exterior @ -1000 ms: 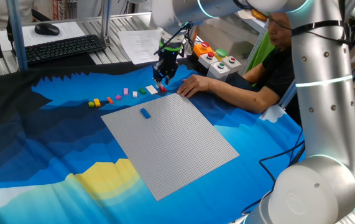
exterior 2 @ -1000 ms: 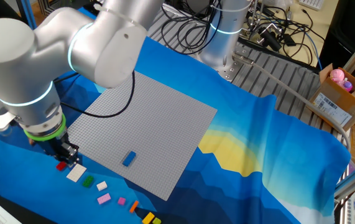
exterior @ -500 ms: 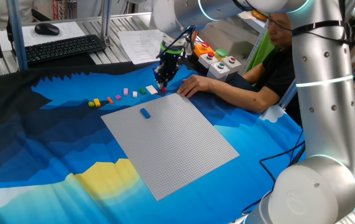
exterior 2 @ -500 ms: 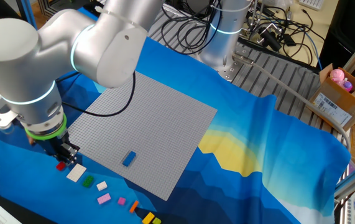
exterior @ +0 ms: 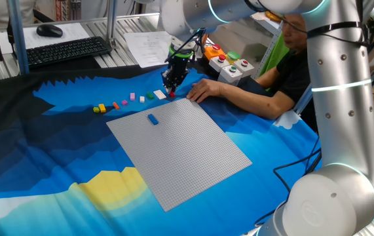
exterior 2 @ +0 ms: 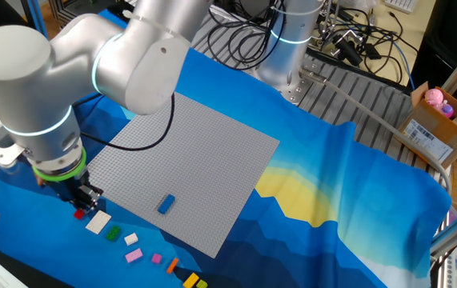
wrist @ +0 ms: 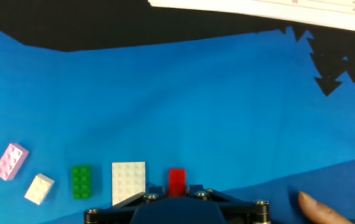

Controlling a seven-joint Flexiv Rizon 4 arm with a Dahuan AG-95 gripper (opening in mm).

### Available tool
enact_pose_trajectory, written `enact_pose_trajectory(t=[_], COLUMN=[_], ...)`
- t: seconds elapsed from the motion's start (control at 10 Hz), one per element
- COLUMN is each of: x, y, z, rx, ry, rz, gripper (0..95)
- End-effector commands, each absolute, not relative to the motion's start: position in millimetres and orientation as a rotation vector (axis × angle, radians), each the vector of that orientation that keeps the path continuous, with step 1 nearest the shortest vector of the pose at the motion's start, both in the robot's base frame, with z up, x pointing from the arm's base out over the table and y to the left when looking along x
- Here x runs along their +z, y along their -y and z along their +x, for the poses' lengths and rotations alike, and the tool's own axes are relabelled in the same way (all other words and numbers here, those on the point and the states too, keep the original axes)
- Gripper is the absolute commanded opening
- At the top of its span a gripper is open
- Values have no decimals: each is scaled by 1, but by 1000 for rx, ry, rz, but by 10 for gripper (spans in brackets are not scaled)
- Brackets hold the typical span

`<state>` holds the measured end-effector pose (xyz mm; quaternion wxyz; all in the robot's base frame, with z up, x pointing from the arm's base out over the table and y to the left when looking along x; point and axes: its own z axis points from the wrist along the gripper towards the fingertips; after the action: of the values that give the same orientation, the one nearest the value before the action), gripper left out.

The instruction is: Stack small Lego blocks one on top of the other

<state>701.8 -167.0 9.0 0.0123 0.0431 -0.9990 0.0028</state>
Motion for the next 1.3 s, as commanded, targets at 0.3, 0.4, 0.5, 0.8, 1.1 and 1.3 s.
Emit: enact_pose_trajectory(t=[0.3,0.4,0.5,0.8,1.1,1.3], x=[33,32,31,34,33,23], y=[147,139,133,104,88,81], z=[675,653,639,607,603,596], rx=[-70,-66,-70,-81,-64,-55], ry=[3049,3049,3046,3038,3025,3026], rz=[53,25,11,2,1,3], gripper=[0,0,0,0,0,0])
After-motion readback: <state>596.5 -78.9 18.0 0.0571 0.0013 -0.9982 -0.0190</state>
